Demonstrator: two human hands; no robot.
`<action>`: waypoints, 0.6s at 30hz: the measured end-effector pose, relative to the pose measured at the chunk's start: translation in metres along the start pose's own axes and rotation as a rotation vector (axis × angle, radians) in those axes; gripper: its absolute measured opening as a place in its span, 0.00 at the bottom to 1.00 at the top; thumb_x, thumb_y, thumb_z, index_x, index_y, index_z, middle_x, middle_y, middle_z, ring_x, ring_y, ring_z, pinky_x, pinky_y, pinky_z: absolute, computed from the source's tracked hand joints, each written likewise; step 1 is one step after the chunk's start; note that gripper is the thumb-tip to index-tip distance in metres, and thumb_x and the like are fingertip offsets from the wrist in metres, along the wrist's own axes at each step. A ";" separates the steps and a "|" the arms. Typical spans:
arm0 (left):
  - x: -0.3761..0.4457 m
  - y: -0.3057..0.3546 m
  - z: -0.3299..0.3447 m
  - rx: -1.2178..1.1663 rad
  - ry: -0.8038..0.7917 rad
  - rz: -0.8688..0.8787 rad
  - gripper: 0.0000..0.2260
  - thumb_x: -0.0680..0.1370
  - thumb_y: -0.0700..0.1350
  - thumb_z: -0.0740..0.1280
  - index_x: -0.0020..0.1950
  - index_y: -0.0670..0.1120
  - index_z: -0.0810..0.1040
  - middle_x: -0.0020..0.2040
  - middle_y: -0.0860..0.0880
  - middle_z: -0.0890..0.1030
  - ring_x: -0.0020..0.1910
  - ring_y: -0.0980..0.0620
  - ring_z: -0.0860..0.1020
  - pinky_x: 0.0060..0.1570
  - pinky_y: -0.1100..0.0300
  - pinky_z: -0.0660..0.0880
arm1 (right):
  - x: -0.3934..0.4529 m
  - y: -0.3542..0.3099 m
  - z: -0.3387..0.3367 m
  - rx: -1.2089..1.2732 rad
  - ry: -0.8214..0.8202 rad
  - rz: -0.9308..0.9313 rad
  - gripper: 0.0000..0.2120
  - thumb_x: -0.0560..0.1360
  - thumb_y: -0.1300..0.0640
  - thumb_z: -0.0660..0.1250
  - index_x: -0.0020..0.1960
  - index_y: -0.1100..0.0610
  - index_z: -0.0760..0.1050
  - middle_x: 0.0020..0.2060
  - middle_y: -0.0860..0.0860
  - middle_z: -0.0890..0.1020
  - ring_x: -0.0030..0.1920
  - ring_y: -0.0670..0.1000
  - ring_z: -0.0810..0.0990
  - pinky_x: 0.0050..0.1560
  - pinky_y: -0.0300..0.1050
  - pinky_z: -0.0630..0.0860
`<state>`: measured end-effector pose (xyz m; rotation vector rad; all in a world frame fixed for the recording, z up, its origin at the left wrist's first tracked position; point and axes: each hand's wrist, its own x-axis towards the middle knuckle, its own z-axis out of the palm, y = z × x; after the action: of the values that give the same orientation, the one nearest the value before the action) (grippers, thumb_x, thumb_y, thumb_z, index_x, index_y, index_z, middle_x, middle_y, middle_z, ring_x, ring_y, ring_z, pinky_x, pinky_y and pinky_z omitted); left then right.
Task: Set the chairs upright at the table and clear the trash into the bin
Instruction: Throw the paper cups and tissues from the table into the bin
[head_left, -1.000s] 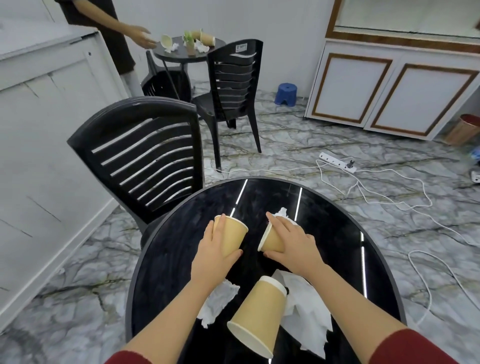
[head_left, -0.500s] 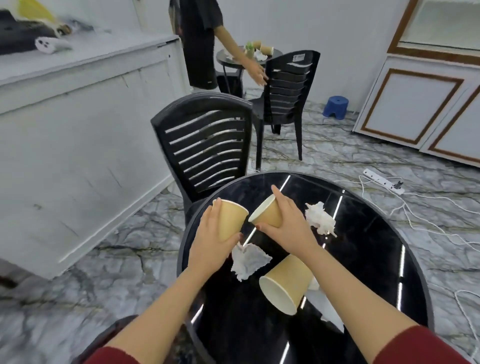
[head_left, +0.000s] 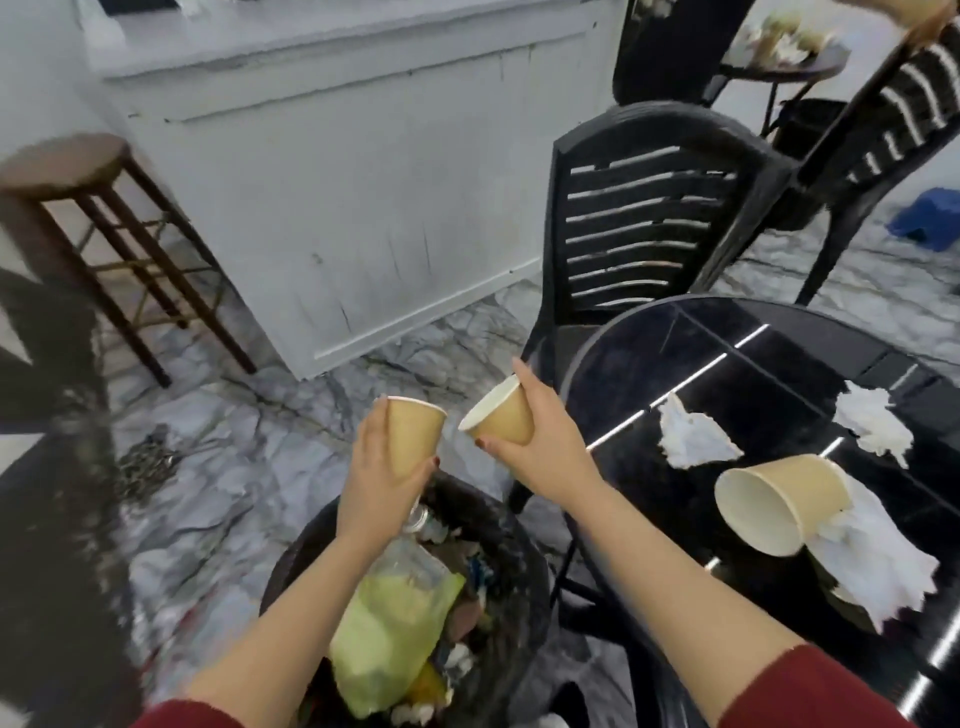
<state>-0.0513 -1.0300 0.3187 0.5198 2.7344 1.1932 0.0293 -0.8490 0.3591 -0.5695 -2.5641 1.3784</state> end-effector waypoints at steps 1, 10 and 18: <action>-0.012 -0.018 -0.008 0.000 0.001 -0.030 0.40 0.72 0.51 0.70 0.75 0.56 0.47 0.74 0.46 0.60 0.70 0.45 0.63 0.66 0.46 0.66 | -0.010 0.001 0.018 0.004 -0.030 0.018 0.44 0.67 0.44 0.72 0.73 0.40 0.48 0.71 0.49 0.64 0.69 0.52 0.64 0.67 0.56 0.66; -0.123 -0.121 -0.036 0.050 -0.006 -0.329 0.42 0.66 0.57 0.69 0.75 0.55 0.50 0.71 0.45 0.67 0.65 0.40 0.67 0.62 0.44 0.67 | -0.099 0.036 0.131 -0.006 -0.251 0.241 0.43 0.68 0.46 0.72 0.74 0.43 0.49 0.70 0.49 0.64 0.65 0.51 0.67 0.61 0.47 0.69; -0.184 -0.140 0.001 -0.200 -0.021 -0.490 0.42 0.70 0.47 0.73 0.69 0.66 0.45 0.73 0.47 0.61 0.68 0.46 0.63 0.65 0.51 0.63 | -0.139 0.076 0.173 -0.052 -0.346 0.320 0.44 0.67 0.46 0.72 0.74 0.44 0.49 0.69 0.50 0.65 0.65 0.49 0.68 0.61 0.43 0.68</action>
<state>0.0837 -1.1832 0.2098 -0.1535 2.4699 1.2836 0.1182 -1.0002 0.2032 -0.8480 -2.8836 1.6407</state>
